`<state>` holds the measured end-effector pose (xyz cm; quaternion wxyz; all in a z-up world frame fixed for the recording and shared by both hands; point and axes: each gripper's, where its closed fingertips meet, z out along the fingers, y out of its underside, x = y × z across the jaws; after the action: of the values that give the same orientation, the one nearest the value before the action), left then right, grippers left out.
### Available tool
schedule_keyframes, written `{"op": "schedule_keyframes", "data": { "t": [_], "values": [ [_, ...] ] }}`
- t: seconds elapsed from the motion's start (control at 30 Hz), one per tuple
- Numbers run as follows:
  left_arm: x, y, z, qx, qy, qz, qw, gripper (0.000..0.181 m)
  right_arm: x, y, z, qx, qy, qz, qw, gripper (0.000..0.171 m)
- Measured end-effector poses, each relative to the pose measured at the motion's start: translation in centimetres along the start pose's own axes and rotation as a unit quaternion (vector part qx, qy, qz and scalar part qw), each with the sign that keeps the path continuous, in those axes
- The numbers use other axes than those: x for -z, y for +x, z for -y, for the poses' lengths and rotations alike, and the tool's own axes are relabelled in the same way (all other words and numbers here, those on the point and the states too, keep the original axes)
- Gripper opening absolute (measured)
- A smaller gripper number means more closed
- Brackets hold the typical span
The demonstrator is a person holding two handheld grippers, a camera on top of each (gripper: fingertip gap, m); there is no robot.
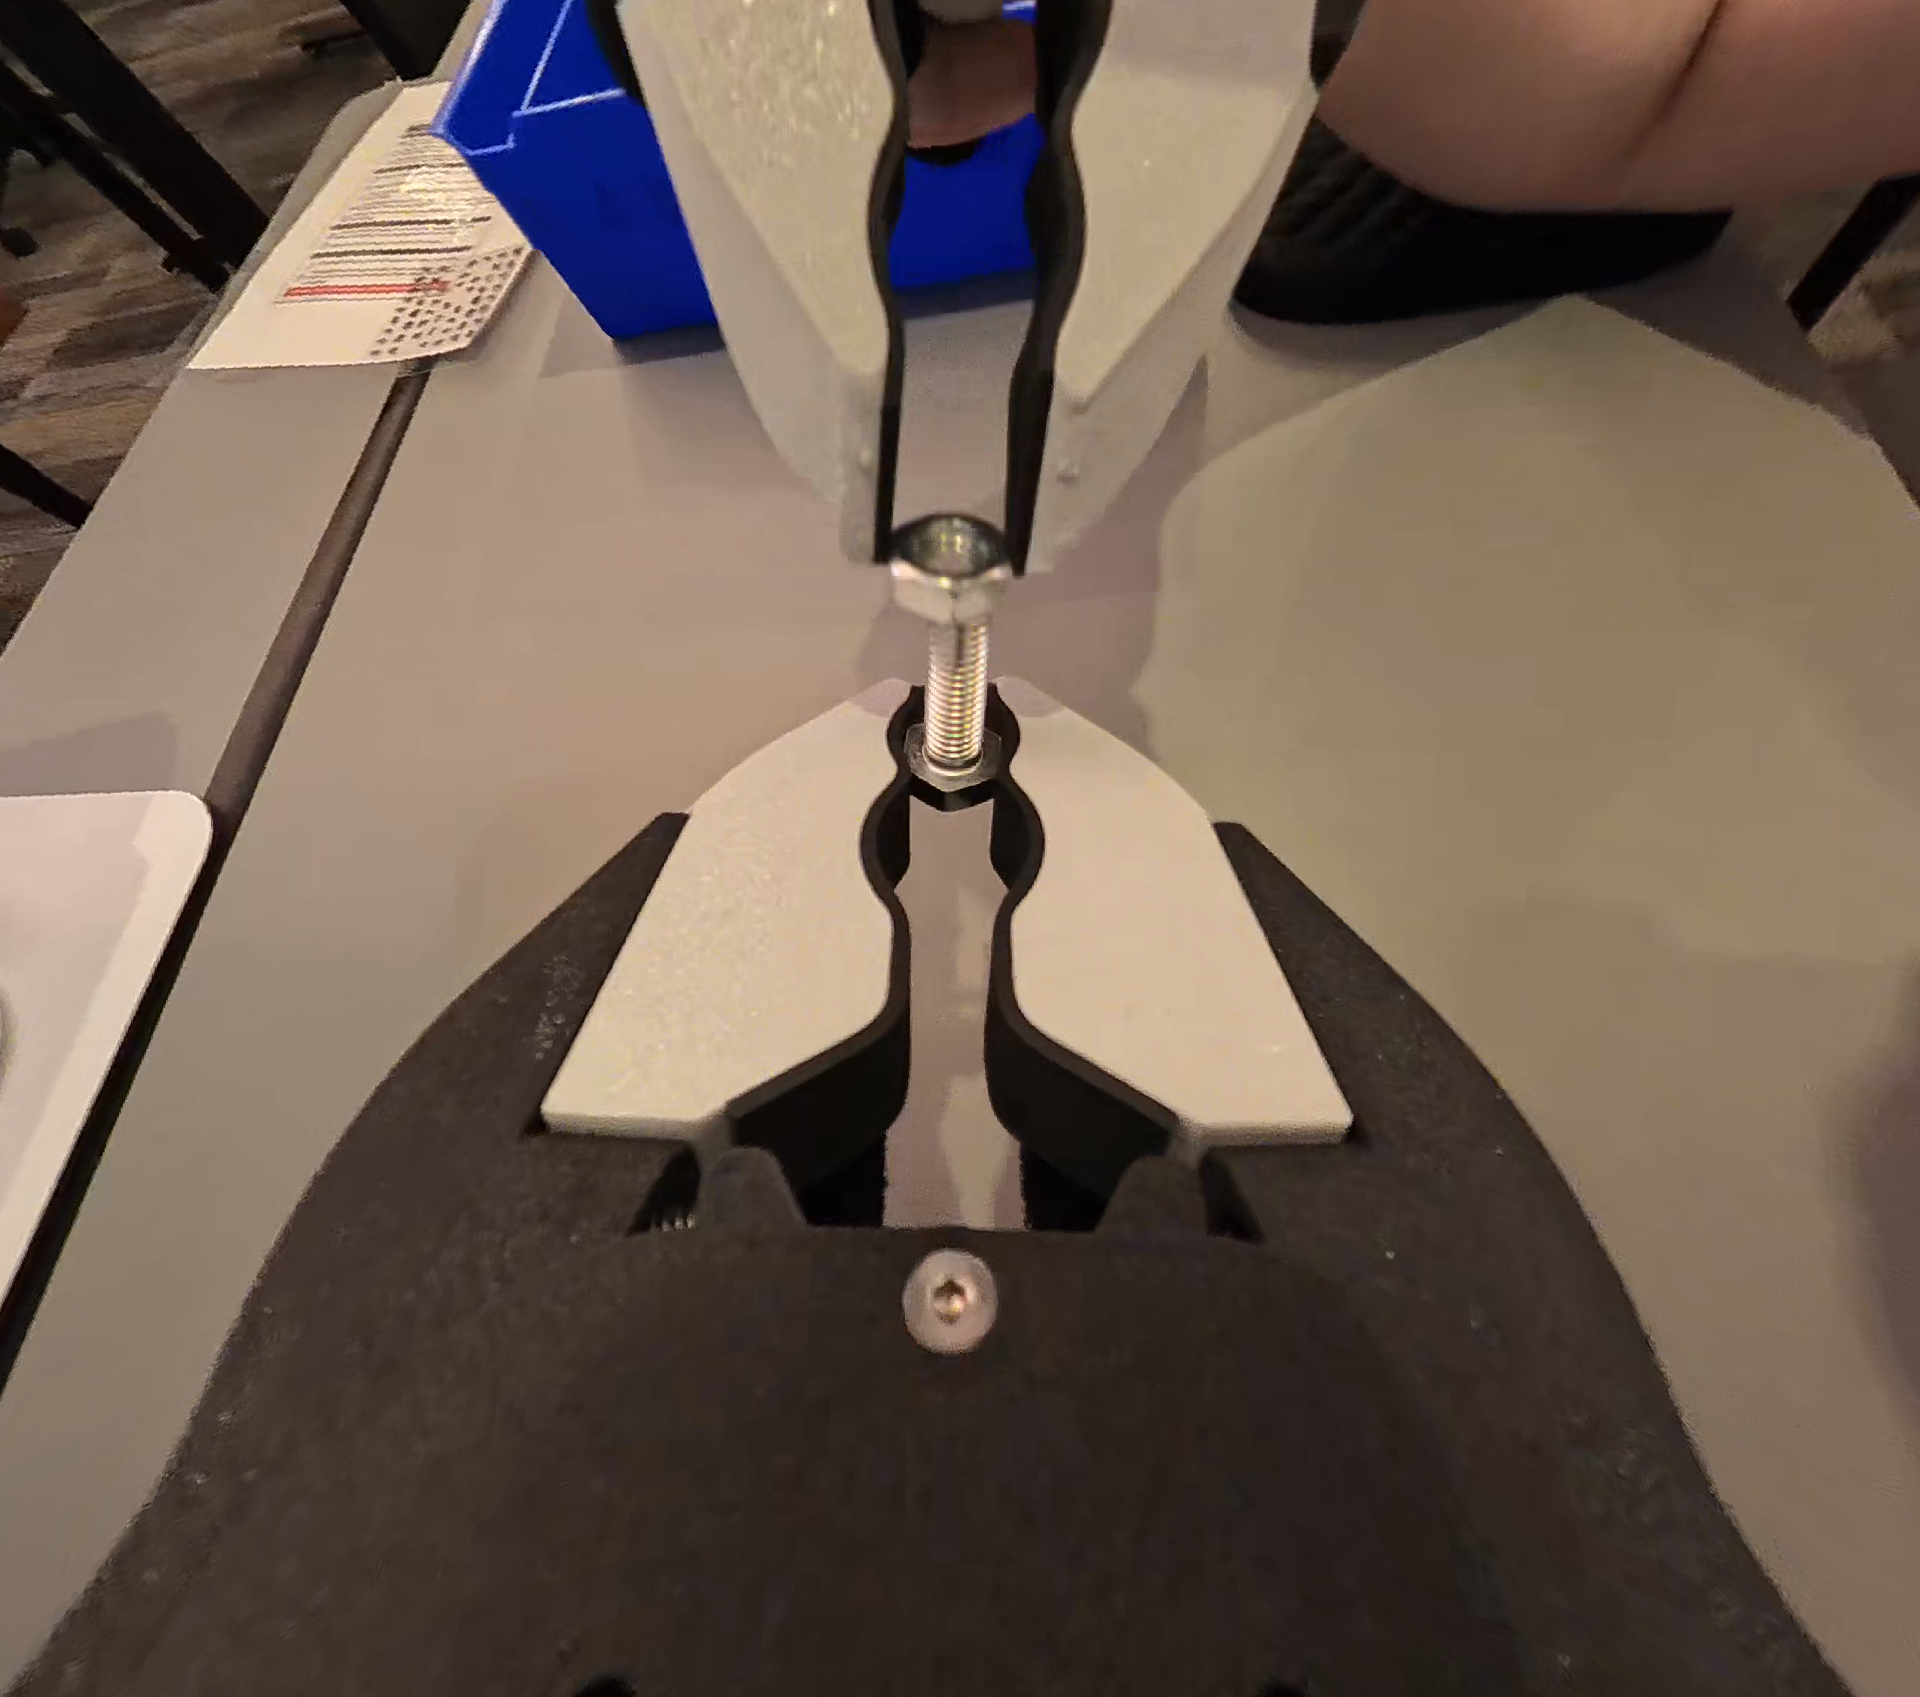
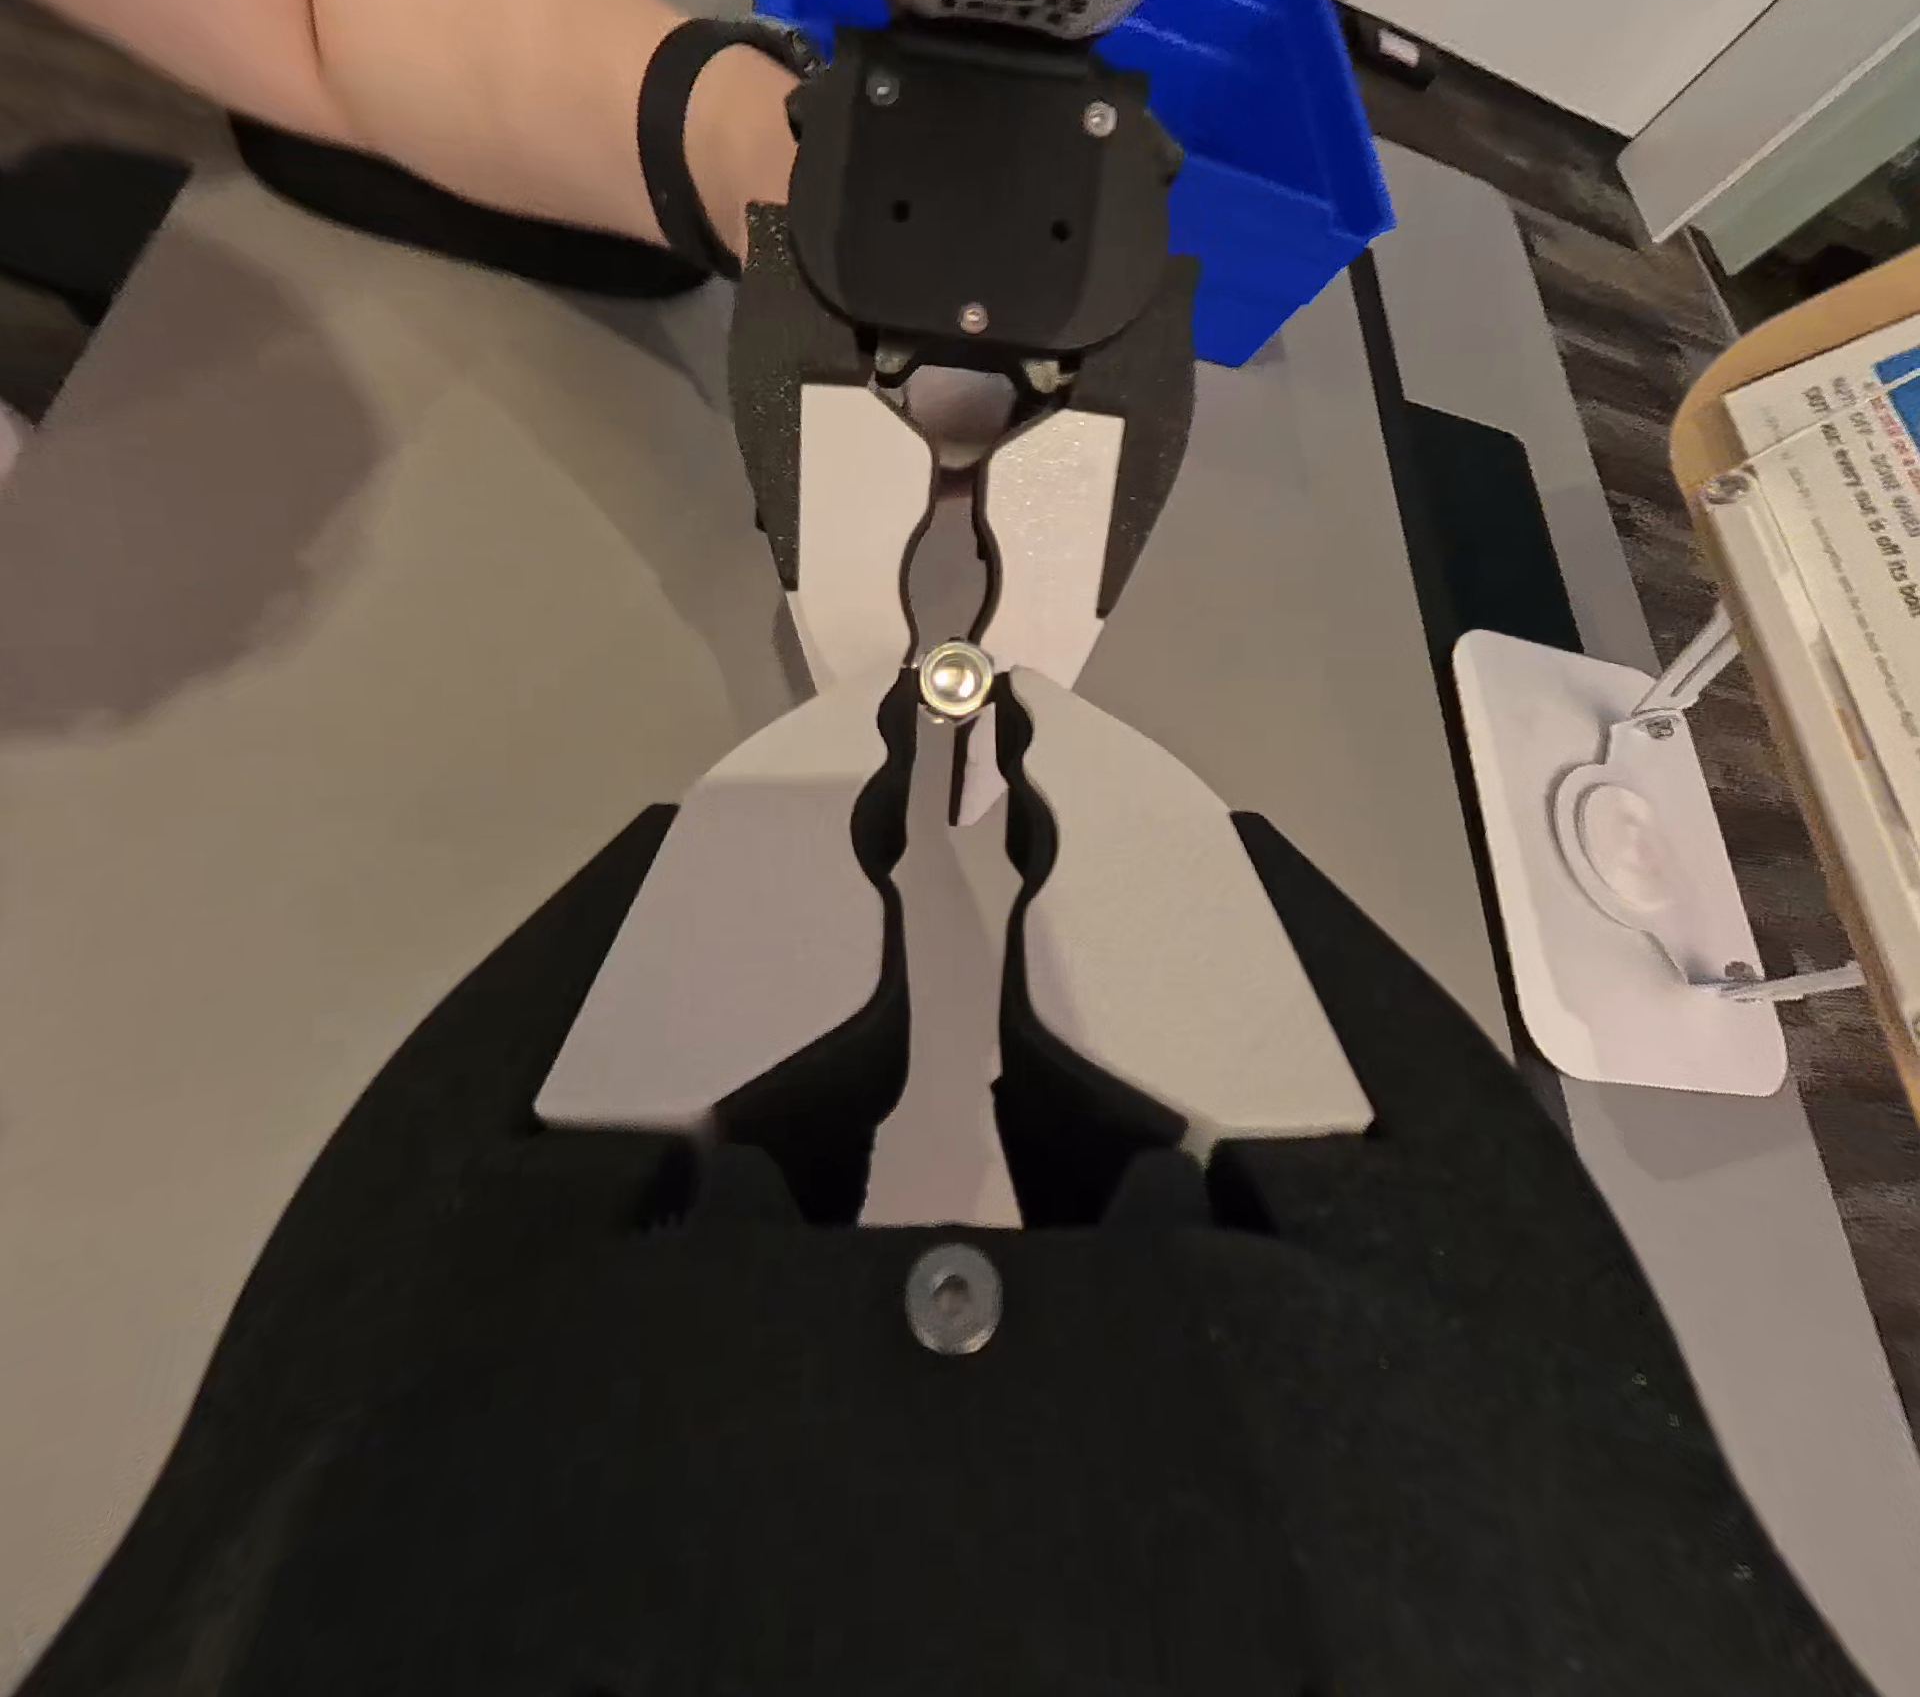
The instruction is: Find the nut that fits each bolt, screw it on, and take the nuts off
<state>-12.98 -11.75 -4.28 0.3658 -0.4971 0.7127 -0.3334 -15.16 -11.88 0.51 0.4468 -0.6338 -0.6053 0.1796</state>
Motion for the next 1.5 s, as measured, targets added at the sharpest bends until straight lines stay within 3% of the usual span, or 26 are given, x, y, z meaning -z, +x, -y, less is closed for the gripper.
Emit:
{"op": "schedule_keyframes", "data": {
  "t": [0.47, 0.87, 1.13, 1.27, 1.5],
  "values": [
    [-0.5, 2.0, -0.5, -0.038, -0.021, -0.043, 0.998, 0.009, -0.2, -2.2, -0.5, 0.07, -0.033, 0.031, 0.996, 0.014],
    [0.8, 7.5, 0.9, -0.042, 0.039, -0.219, 0.974, 0.009, 0.2, -6.0, 1.6, 0.138, 0.013, 0.097, 0.986, 0.014],
    [1.5, 10.0, 0.3, -0.084, 0.028, -0.277, 0.957, 0.009, -0.2, -8.3, 2.1, 0.145, 0.018, 0.145, 0.979, 0.014],
    [1.4, 9.8, 0.3, -0.083, 0.024, -0.271, 0.959, 0.01, -0.4, -8.1, 2.2, 0.146, 0.007, 0.131, 0.98, 0.014],
    [0.8, 6.0, -0.1, -0.028, 0.007, -0.186, 0.982, 0.009, -0.8, -4.7, 1.2, 0.071, -0.026, 0.066, 0.995, 0.014]
  ]
}}
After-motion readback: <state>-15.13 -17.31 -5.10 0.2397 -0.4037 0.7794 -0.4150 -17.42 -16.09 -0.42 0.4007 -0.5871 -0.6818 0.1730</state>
